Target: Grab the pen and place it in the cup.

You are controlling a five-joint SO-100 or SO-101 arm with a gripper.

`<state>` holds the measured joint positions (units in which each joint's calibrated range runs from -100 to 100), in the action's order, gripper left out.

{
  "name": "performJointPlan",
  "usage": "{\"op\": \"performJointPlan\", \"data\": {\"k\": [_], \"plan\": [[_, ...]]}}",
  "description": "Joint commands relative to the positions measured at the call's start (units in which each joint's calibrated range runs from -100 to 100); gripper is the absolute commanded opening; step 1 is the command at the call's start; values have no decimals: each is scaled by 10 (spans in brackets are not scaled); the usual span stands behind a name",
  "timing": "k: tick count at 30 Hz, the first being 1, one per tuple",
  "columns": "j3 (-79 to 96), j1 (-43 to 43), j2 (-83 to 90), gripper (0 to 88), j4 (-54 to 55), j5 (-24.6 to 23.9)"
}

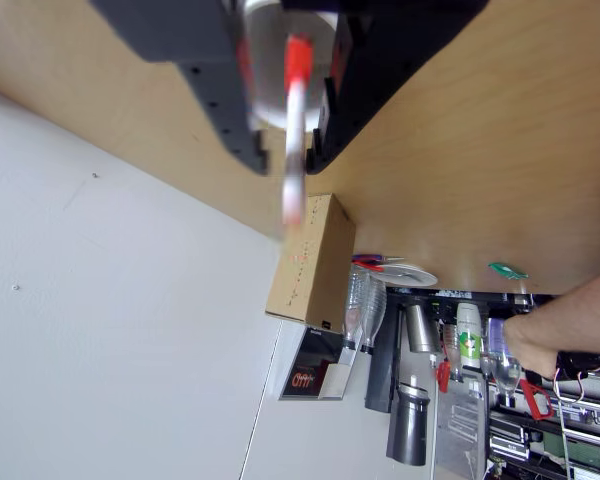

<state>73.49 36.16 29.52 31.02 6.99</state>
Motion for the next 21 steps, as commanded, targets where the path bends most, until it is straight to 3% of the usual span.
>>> {"op": "performJointPlan", "data": {"k": [1, 21], "plan": [[-30, -2, 4, 225, 5, -2], [-29, -6, 7, 222, 4, -2]]}}
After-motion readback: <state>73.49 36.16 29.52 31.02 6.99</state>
